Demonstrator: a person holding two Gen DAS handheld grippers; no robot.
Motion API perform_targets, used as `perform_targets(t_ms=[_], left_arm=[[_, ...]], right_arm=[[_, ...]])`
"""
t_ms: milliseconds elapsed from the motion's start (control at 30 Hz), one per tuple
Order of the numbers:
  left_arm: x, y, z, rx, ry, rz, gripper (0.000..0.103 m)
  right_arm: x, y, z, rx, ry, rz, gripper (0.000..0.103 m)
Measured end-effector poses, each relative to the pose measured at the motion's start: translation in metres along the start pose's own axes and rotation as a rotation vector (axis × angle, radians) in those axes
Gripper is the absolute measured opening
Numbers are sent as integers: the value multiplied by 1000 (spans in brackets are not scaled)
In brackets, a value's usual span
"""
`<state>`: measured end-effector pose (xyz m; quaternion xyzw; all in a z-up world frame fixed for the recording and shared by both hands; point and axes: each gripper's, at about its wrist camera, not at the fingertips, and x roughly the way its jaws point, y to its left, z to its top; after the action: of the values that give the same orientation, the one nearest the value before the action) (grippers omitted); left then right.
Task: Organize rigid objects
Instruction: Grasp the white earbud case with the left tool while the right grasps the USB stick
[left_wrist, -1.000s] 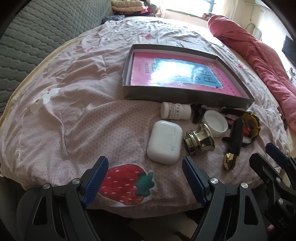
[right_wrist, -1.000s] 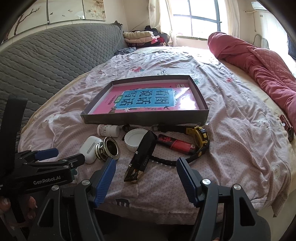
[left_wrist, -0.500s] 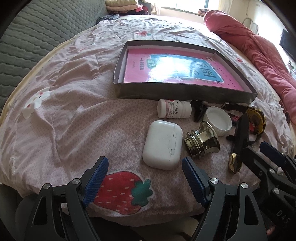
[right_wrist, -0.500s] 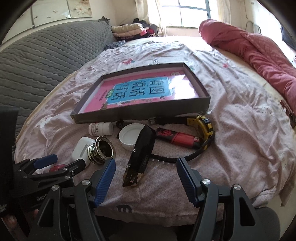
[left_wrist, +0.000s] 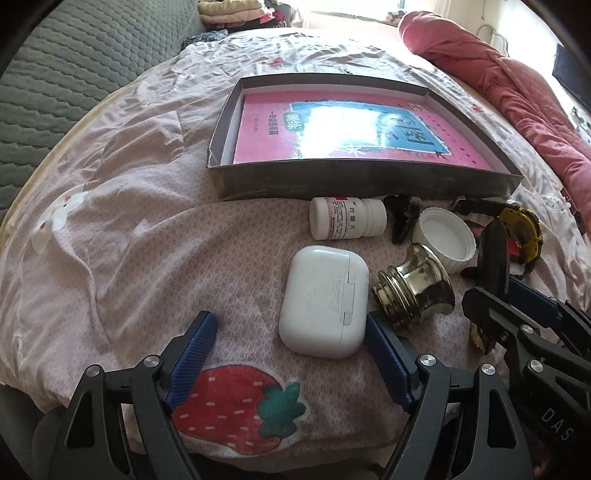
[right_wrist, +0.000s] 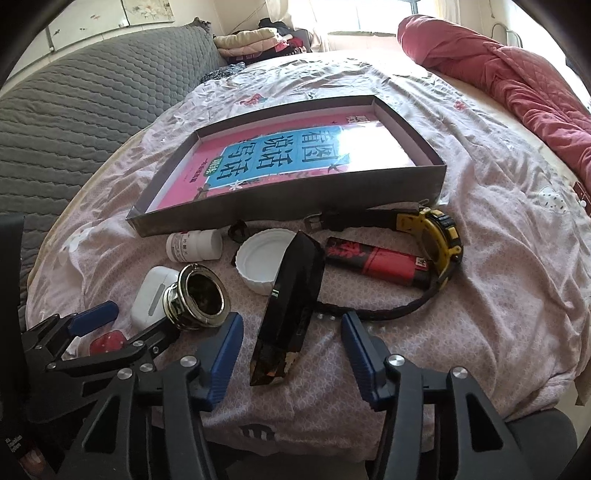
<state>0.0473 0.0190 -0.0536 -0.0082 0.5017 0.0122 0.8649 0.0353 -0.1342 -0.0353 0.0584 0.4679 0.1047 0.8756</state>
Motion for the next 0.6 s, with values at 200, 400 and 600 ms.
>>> perform_targets(t_ms=[200,400,600], left_arm=[[7,-3,5,15,-14,6,83],[14,-4,9,25,-23,2,83],[11,-9,11,65,-55,1,66]], right_arm=[[10,0,4,3,7,-12,45],[16,0,7,-25,1,-22,33],[15,-3,8,-26,-7,7,30]])
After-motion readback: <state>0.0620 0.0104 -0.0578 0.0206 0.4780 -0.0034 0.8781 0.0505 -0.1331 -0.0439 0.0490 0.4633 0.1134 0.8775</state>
